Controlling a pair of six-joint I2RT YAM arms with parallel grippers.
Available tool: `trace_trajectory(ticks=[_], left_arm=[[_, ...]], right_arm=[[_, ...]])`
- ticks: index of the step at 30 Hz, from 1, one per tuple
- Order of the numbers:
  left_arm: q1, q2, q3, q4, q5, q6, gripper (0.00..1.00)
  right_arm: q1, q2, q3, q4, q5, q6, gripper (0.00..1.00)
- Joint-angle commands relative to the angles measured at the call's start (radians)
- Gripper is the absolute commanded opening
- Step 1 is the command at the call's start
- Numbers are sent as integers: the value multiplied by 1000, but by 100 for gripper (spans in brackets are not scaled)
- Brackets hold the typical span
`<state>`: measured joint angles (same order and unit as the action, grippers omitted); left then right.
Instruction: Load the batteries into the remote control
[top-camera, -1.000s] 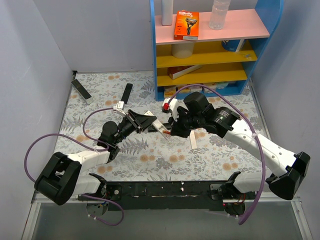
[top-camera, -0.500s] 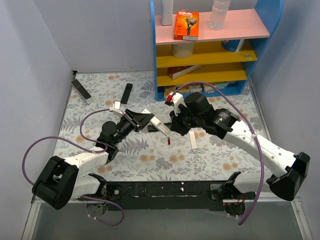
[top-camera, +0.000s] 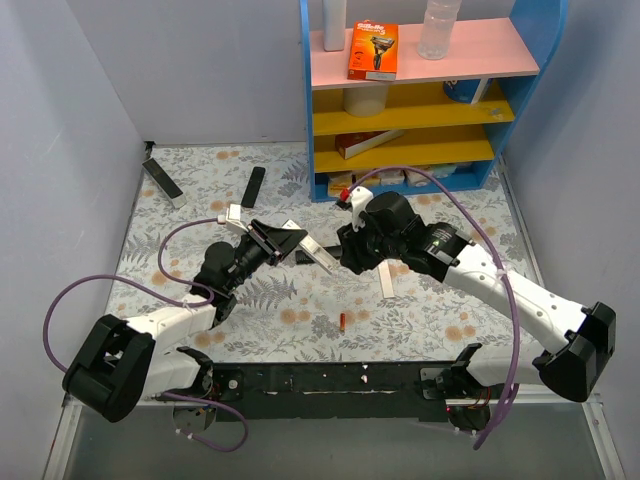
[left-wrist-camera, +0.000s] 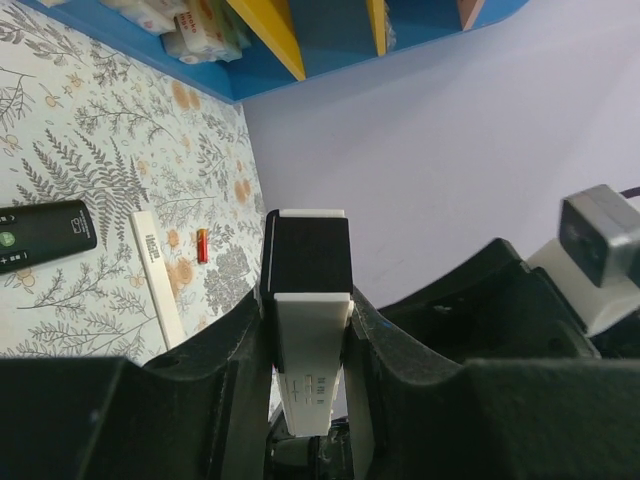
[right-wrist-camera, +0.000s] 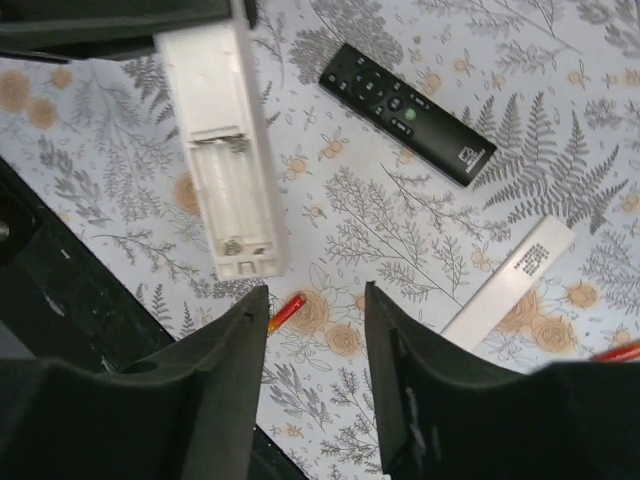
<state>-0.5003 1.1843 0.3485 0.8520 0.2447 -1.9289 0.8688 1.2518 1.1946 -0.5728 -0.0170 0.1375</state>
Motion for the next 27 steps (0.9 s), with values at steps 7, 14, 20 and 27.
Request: trace_trajectory(ticks=[7,14,20,27], left_arm=[[14,-89,-39,-89,8,113,0],[51,-185,-126,-165,28,185,0],[65,-321,-174,-287,27,237,0],[66,-431,-204,-392,28,251,0]], right_arm=[[-128,-34,-151,-18,46,140,53],[-68,40,-239,-33,-11,272,54],[38,144,-242,-47,12,355,54],[119,225,-245,-30,12,435,53]])
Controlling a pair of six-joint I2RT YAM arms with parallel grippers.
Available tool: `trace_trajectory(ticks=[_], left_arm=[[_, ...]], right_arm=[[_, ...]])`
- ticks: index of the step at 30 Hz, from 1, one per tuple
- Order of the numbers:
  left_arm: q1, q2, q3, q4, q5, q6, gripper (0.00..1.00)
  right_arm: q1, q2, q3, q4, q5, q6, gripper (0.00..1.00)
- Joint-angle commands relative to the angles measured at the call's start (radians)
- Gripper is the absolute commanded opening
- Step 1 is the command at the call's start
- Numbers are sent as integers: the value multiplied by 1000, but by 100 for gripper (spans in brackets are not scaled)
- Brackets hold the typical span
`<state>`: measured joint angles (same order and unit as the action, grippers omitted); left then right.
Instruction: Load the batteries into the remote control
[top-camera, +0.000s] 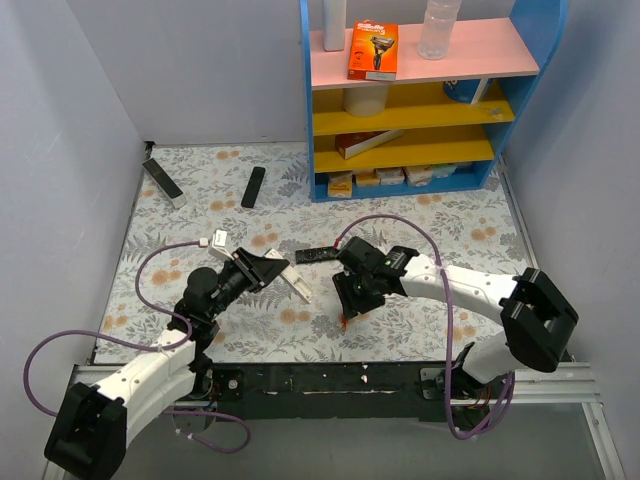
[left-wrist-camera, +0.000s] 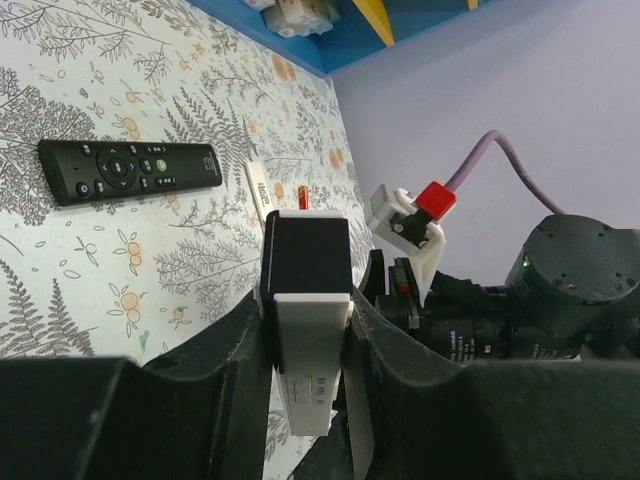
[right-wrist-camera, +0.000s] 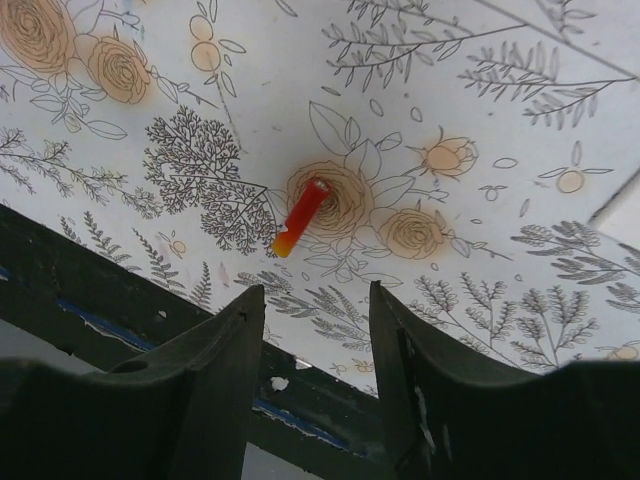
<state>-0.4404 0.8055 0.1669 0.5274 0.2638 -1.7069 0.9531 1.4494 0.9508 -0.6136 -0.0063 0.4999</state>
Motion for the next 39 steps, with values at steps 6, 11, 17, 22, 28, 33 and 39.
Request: trace_trajectory(ticks=[6,11,17,22,28,33,39], left_arm=[[5,-101,-52,-101,23,18,0],[6,-109,-56,-92,26,-5,0],[6,-92,-43,-89,29,-5,0],[6,-81,-33,-93,37,-5,0],[5,-84,-21,-130,26,9,0],[5,-115,-7,-185,-11,39,0],[6,-202,16,-329,-89,61,0]], right_arm=[[47,94,11,35,71,131,52],[47,146,31,66,92,146,48],[47,177,52,83,112,150,44],[47,193,72,74,112,149,43],[47,161,115,42,152,166,44],[47,186,172,38,180,225,53],[49,285,258,52,200,264,59]])
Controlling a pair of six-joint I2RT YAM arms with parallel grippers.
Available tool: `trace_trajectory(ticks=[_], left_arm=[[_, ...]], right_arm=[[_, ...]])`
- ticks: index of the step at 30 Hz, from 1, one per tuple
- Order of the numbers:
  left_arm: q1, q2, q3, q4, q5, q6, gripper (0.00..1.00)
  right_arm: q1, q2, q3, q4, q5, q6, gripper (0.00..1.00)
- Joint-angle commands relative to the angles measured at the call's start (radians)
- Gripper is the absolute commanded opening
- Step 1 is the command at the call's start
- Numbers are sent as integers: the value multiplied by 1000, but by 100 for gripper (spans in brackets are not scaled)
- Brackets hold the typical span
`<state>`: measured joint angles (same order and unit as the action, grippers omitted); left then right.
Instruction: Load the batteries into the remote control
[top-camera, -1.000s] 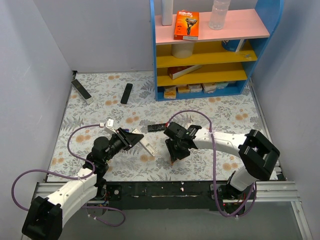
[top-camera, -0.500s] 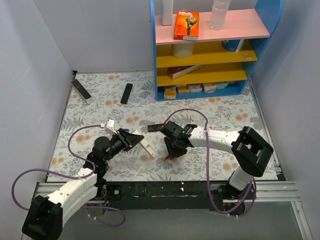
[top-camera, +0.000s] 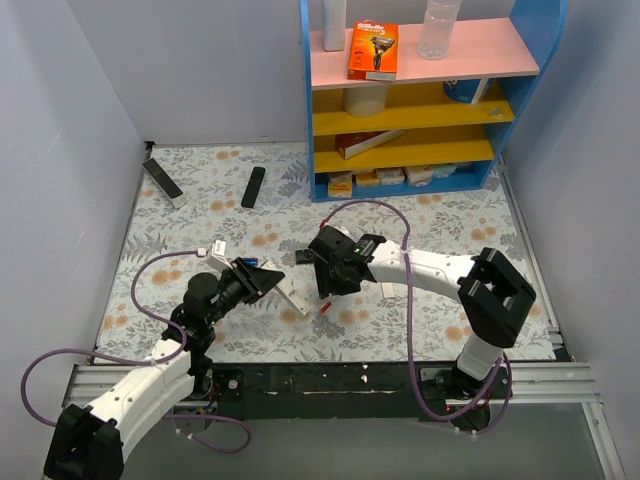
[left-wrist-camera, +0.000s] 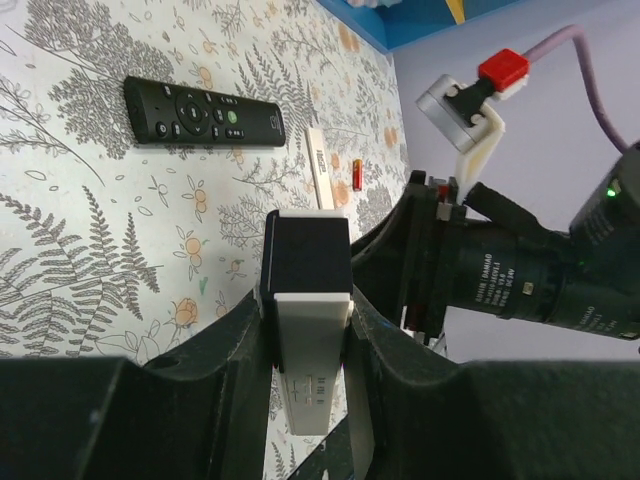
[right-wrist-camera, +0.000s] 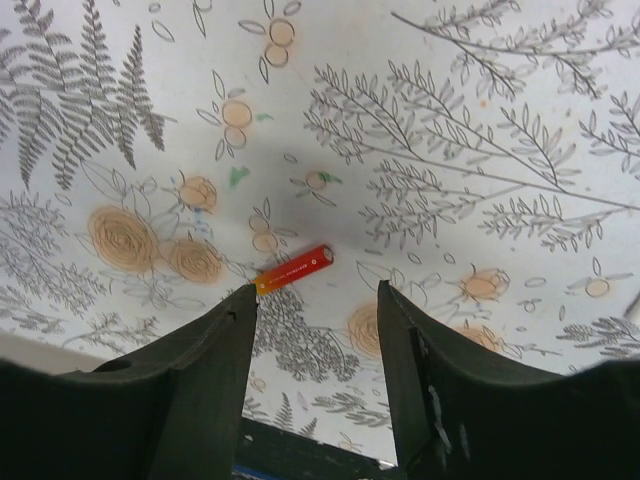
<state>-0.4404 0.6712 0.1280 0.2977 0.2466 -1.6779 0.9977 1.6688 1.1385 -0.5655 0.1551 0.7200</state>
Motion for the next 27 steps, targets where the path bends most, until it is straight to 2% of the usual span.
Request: trace_trajectory(ticks=[1,6,12,20,22,25,27], left_arm=[[5,-82,56,-117,-96,38,0],[6,-136,68,-196,-139,56,0],[6,-133,74,-203,-139,63,0],[8,-130,93,-209,-130,87,0],[8,-127,99,-210,-122,99,0],[8,-122,113,-215,-106,116,0],[6,-124,127,-235,-96,121,0]], right_arm=[[8,95,81,-3,40,44,59],[30,146,115,-48,67,50,58],[42,204,133,-40,69,65,56],[53,186,135,-79,87,61,53],[55,154,148,-118,138,53,56],[41,95,155,-256,202,114,70],[33,16,74,-335,192,160,77]])
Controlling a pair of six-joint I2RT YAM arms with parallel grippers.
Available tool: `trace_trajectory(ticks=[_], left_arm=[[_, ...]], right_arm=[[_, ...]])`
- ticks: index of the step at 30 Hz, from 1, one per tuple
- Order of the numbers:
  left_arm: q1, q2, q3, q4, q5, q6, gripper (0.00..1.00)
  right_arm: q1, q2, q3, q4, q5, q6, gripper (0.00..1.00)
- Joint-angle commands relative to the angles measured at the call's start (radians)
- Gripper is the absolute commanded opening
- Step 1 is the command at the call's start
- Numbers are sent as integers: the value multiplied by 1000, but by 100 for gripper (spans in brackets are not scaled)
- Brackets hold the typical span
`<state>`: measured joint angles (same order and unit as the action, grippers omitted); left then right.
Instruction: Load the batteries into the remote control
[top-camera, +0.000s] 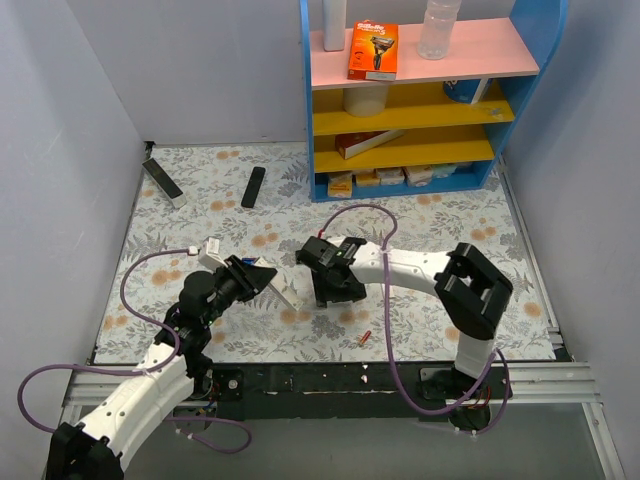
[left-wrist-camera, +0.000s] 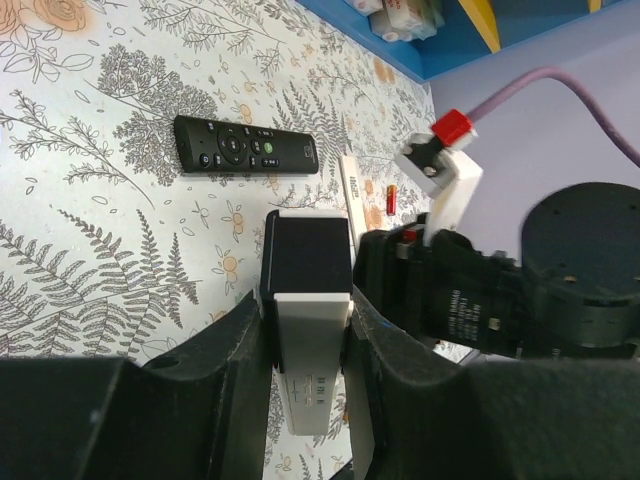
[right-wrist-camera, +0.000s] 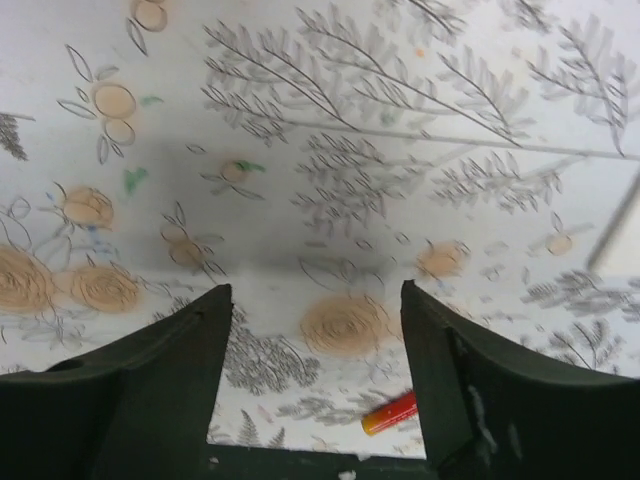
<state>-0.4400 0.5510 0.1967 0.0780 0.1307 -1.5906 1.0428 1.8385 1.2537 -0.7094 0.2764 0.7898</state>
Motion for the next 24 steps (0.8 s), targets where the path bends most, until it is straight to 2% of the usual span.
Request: trace_trajectory(ticks=[1,6,9,13,16,17,20,24], left_arm=[[6,-8,60,-21,30,38,0],[6,-6,72,-32,60,50,0],[4,4,69,-30,78,41,0],[6,3,69,-50,81,34,0],[6,-19,75,-70,70,34,0],[6,-26,81,-72,69,38,0],[6,-63,115,-150,49,50,0],[6,-115,193,-260,21,75,0]], right_arm=[[-13,-188,-89,-199,51,138,79],[-17,-439,-344,-206,-58,305,79],[-17,-551,-489,-151,-110,382,77],[-17,-614,-608,-53,-146,446,71],[-13,-636,-709,3,-200,485,64],[-13,-645,-767,69,-209,496,56],[-9,-688,-835,157,-218,534,46],[3,-696,-829,131,-169,526,35]])
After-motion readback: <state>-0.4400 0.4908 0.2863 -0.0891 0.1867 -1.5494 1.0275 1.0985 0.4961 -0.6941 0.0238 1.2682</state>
